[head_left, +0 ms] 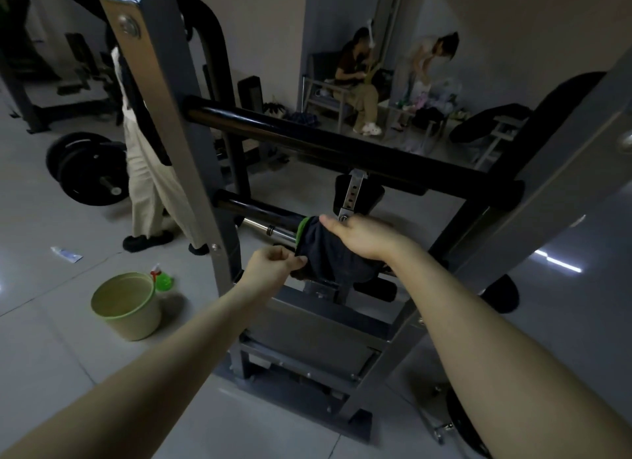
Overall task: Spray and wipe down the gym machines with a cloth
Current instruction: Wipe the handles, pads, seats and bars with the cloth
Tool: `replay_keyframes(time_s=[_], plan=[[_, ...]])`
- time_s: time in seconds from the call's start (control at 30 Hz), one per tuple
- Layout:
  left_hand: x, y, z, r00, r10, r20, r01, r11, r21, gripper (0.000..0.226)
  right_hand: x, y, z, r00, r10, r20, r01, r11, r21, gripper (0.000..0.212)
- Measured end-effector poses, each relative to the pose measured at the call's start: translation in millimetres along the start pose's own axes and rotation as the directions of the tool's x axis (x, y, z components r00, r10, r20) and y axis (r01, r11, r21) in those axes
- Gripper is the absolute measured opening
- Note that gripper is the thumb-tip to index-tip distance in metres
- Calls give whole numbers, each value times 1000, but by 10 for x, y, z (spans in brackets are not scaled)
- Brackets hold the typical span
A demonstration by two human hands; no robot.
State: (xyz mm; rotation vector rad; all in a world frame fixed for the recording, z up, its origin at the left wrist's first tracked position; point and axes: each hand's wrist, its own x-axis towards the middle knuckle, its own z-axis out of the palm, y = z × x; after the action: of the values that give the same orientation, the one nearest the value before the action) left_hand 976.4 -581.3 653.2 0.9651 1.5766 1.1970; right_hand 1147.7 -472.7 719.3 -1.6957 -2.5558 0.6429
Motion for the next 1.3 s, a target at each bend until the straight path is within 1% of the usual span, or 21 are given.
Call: replay_keyframes(time_s=[0.03, 0.07, 0.17, 0.2, 0.27, 0.33, 0.4, 0.5, 0.57, 0.63, 0.67, 0.77, 0.83, 0.9, 0.97, 1.07, 1.1, 1.17, 1.23, 1.27, 1.3], plan=[[16, -28, -41, 1000, 7, -9, -8, 1000, -11, 27, 29, -13, -31, 999, 5, 40, -6, 1000, 23, 112], [24, -45, -85, 999, 16, -28, -17, 1000, -19, 26, 65, -30, -57, 998, -14, 54, 12, 1000, 27, 109], [63, -103, -206, 996, 57, -64, -59, 997, -42, 20, 164, -162, -65, 995, -80, 59, 80, 997, 14, 87], [77, -115, -236, 995, 63, -79, -68, 996, -51, 19, 195, -209, -42, 994, -93, 62, 92, 996, 19, 85], [110, -147, -272, 995, 67, -73, -73, 995, -71, 18, 199, -266, 24, 994, -94, 54, 93, 995, 25, 91], [135, -169, -293, 996, 74, -45, -79, 991, -110, 15, 182, -269, 82, 997, -74, -4, 74, 997, -9, 93], [146, -175, -294, 997, 75, -37, -79, 987, -137, 14, 154, -281, 113, 997, -38, -70, 34, 998, -57, 87], [158, -146, -294, 993, 78, -86, -90, 985, -147, 16, 148, -338, 138, 988, 60, -143, -75, 992, -97, 87], [159, -107, -300, 987, 80, -138, -101, 983, -156, 18, 123, -388, 161, 968, 91, -234, -121, 986, -117, 79], [150, -68, -313, 979, 82, -186, -113, 980, -166, 17, 60, -404, 213, 944, 10, -331, -58, 989, -137, 70], [142, -54, -323, 974, 81, -211, -119, 977, -177, 17, 36, -402, 233, 936, -59, -348, 11, 990, -138, 65], [124, -72, -376, 961, 64, -268, -126, 967, -221, 14, 66, -394, 200, 949, -215, -232, 201, 976, -83, 48], [123, -86, -417, 957, 84, -276, -152, 961, -233, 14, 161, -407, 153, 949, -245, -200, 248, 969, -15, 50], [124, -65, -454, 947, 106, -303, -170, 966, -196, 15, 253, -466, 135, 929, -261, -263, 269, 963, -7, 51], [130, -21, -504, 936, 97, -340, -169, 967, -188, 15, 345, -609, 139, 910, -260, -324, 253, 965, -64, 50], [130, 63, -625, 909, 75, -411, -172, 964, -204, 10, 444, -969, 131, 889, -218, -403, 246, 969, 18, 53], [129, 78, -667, 899, 63, -434, -169, 963, -209, 9, 461, -1080, 115, 898, -211, -386, 259, 963, 77, 52], [128, 54, -754, 894, 25, -447, -130, 970, -205, 9, 460, -1180, 109, 956, -189, -226, 228, 959, 165, 50], [121, -15, -829, 915, -6, -403, -72, 981, -178, 20, 394, -1157, 129, 984, -171, -42, 173, 983, 67, 75], [116, -62, -856, 927, -18, -376, -45, 986, -159, 24, 385, -1111, 167, 984, -176, -13, 175, 983, -44, 78], [115, -109, -871, 933, -26, -358, -26, 990, -141, 24, 389, -1072, 210, 979, -203, -26, 198, 970, -142, 70]])
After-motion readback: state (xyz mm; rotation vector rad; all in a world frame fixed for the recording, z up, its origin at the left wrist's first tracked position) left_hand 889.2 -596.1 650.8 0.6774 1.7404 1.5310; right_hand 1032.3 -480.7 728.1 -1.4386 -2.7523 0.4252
